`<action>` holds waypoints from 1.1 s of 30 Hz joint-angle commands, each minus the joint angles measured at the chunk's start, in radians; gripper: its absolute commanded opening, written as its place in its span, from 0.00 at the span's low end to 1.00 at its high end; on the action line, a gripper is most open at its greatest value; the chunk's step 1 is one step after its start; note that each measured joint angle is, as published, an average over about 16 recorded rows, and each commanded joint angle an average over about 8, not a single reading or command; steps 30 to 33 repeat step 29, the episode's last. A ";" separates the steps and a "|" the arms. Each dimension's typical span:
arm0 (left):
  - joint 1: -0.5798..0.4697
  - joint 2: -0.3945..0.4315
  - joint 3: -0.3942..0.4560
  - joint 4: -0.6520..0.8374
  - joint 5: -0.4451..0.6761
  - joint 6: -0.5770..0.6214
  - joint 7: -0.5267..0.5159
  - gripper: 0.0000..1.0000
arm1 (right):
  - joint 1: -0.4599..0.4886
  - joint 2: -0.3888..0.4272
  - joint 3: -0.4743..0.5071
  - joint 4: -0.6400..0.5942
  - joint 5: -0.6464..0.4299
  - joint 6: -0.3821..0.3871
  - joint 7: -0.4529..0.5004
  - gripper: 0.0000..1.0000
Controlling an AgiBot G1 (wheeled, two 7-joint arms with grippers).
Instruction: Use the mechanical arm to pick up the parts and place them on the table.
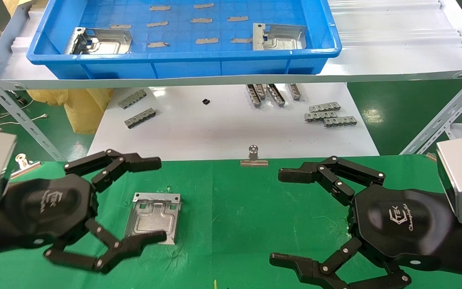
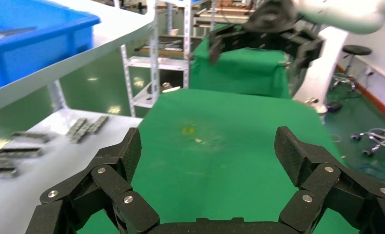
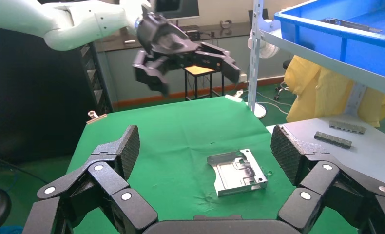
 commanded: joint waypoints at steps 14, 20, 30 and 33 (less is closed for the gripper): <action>0.078 -0.046 -0.065 -0.172 -0.035 -0.011 -0.088 1.00 | 0.000 0.000 0.000 0.000 0.000 0.000 0.000 1.00; 0.072 -0.042 -0.060 -0.156 -0.032 -0.011 -0.084 1.00 | 0.000 0.000 0.000 0.000 0.000 0.000 0.000 1.00; 0.067 -0.039 -0.055 -0.145 -0.030 -0.011 -0.081 1.00 | 0.000 0.000 0.000 0.000 0.000 0.000 0.000 1.00; 0.067 -0.039 -0.055 -0.145 -0.030 -0.011 -0.081 1.00 | 0.000 0.000 0.000 0.000 0.000 0.000 0.000 1.00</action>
